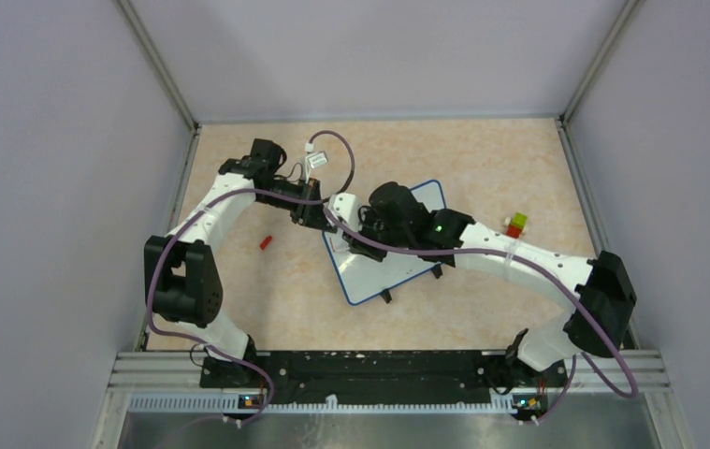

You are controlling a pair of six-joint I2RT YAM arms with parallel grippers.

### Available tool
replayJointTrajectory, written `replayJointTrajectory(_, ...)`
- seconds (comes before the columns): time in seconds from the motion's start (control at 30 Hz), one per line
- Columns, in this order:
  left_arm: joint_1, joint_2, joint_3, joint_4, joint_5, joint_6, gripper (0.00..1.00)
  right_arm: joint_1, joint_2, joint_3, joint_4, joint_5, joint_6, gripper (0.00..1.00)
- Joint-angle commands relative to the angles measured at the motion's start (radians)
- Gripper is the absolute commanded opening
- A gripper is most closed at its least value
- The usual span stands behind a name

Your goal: Write a sentence on the whiteboard

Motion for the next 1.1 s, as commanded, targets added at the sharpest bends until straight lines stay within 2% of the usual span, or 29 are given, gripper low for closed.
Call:
replayJointTrajectory(0.0, -0.005, -0.015, 0.012, -0.001, 0.032, -0.013, 0.0, 0.014, -0.032, -0.022, 0.018, 0.009, 0.008, 0.0)
replayJointTrajectory(0.23, -0.005, -0.006, 0.018, -0.004, 0.034, -0.013, 0.0, 0.036, -0.037, -0.021, -0.006, 0.003, -0.003, 0.0)
replayJointTrajectory(0.57, -0.006, -0.014, 0.024, -0.001, 0.031, -0.02, 0.0, 0.036, -0.053, 0.097, -0.068, -0.021, 0.026, 0.0)
replayJointTrajectory(1.07, -0.006, -0.022, 0.02, 0.003, 0.042, -0.023, 0.0, 0.036, -0.017, 0.118, -0.003, 0.097, 0.064, 0.0)
